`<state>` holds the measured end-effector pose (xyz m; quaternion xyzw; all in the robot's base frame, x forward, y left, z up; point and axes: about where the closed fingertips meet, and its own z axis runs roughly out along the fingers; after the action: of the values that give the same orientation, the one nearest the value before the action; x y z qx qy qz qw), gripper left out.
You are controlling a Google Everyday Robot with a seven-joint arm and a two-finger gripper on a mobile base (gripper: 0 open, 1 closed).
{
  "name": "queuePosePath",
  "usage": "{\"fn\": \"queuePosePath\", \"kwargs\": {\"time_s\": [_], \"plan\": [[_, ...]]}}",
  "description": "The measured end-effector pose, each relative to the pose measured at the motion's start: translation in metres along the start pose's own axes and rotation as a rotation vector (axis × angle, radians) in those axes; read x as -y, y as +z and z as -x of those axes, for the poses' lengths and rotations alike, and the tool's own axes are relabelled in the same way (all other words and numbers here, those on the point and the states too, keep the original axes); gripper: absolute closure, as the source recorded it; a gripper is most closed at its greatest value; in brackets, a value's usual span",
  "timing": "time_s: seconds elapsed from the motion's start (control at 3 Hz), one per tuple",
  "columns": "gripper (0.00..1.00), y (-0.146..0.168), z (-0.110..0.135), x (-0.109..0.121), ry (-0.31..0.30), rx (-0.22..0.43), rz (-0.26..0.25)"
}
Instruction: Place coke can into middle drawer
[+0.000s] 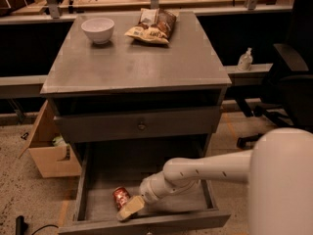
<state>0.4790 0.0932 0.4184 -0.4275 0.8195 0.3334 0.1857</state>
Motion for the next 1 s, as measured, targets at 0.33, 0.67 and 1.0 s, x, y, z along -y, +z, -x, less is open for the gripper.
{"fn": "queuePosePath", "kwargs": {"time_s": [0.33,0.67,1.0], "plan": [[0.17,-0.018,0.019,-0.032,-0.065,0.160,0.054],[0.42,-0.066,0.037,-0.080,-0.113,0.292,0.107],[0.64,-0.122,0.031,-0.096,-0.091,0.345,0.034]]}}
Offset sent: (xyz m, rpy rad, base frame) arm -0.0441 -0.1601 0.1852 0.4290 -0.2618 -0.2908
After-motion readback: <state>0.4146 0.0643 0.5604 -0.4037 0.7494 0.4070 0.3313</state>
